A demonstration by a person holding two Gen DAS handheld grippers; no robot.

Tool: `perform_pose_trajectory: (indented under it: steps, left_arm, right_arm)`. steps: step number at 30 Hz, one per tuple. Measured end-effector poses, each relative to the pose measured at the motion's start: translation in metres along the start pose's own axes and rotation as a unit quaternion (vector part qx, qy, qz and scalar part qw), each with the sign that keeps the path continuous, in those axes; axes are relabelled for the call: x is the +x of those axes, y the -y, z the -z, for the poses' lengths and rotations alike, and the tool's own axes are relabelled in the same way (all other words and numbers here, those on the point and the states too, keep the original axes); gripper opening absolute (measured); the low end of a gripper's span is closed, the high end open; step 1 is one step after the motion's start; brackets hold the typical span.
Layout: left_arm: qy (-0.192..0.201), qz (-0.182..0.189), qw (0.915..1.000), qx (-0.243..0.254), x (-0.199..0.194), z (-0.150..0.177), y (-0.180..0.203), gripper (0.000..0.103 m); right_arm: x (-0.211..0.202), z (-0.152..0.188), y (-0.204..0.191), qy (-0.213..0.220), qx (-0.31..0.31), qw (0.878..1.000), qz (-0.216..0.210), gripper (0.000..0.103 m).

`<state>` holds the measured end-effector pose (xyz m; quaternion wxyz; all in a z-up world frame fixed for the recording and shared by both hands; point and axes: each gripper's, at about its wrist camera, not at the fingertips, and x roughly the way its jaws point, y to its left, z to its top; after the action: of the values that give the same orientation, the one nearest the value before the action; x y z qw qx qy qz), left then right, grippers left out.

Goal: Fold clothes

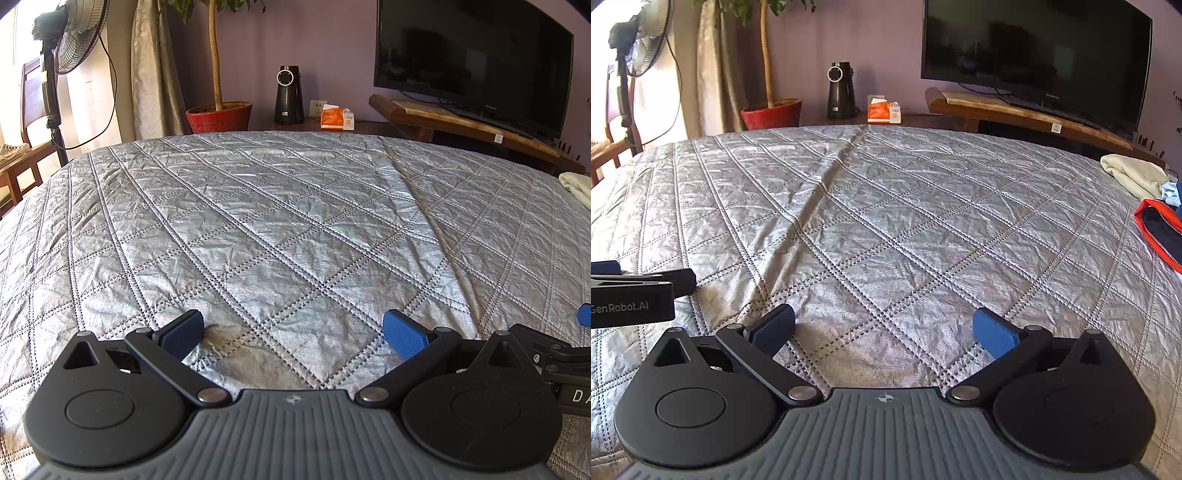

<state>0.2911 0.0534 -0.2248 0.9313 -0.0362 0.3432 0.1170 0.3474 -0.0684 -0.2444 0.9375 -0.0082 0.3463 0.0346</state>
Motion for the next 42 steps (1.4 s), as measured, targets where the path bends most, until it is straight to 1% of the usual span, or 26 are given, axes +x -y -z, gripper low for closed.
perform_pose_trajectory:
  steps: [42]
  left_arm:
    - [0.0, 0.003, 1.0, 0.002, 0.0015, -0.0007, -0.0008, 0.103]
  right_arm:
    - [0.0001, -0.0001, -0.0028, 0.0, 0.001, 1.0, 0.001, 0.103]
